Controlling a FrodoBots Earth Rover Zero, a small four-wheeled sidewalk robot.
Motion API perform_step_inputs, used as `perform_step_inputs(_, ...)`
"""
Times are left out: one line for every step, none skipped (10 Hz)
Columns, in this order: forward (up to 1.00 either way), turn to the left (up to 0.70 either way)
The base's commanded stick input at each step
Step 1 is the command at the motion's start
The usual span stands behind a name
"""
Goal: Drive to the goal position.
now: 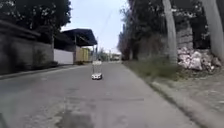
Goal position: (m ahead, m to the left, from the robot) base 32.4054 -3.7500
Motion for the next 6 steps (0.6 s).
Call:
perform_step_inputs(1.0, 0.0)
perform_step_inputs(1.0, 0.0)
perform_step_inputs(1.0, -0.15)
perform_step_inputs(1.0, -0.27)
perform_step_inputs(1.0, -0.04)
perform_step_inputs(1.0, 0.0)
